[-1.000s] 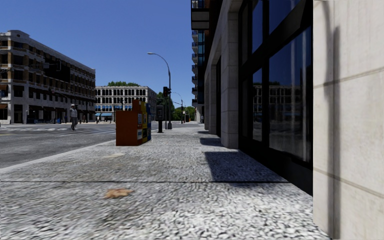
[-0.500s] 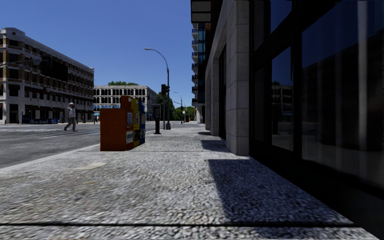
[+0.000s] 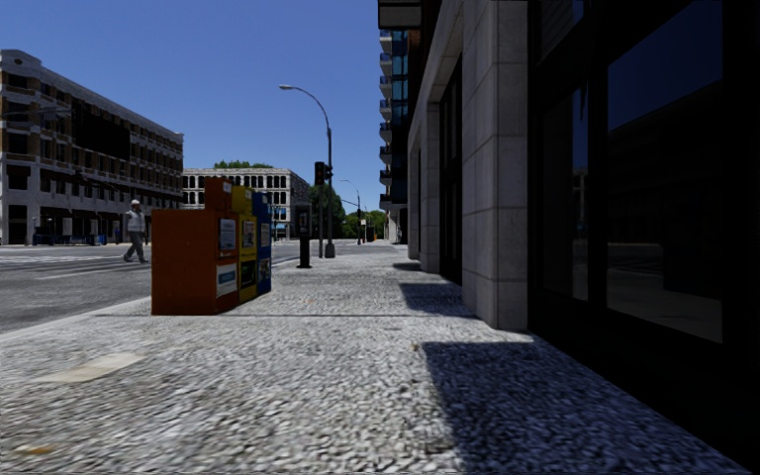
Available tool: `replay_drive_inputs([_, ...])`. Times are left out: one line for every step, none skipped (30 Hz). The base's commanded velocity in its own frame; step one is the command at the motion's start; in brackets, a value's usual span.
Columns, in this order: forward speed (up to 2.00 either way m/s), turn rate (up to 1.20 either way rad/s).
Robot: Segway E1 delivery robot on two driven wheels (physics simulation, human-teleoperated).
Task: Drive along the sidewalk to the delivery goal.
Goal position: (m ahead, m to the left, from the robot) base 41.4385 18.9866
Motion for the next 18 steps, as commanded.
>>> replay_drive_inputs([2.00,0.00])
replay_drive_inputs([2.00,0.00])
replay_drive_inputs([2.00,0.00])
replay_drive_inputs([2.00,0.00])
replay_drive_inputs([2.00,0.00])
replay_drive_inputs([2.00,0.00])
replay_drive_inputs([2.00,0.00])
replay_drive_inputs([2.00,0.00])
replay_drive_inputs([2.00,0.00])
replay_drive_inputs([2.00,0.00])
replay_drive_inputs([2.00,0.00])
replay_drive_inputs([2.00,0.00])
replay_drive_inputs([2.00,0.00])
replay_drive_inputs([2.00,0.00])
replay_drive_inputs([2.00,0.00])
replay_drive_inputs([2.00,0.00])
replay_drive_inputs([2.00,0.00])
replay_drive_inputs([2.00,0.00])
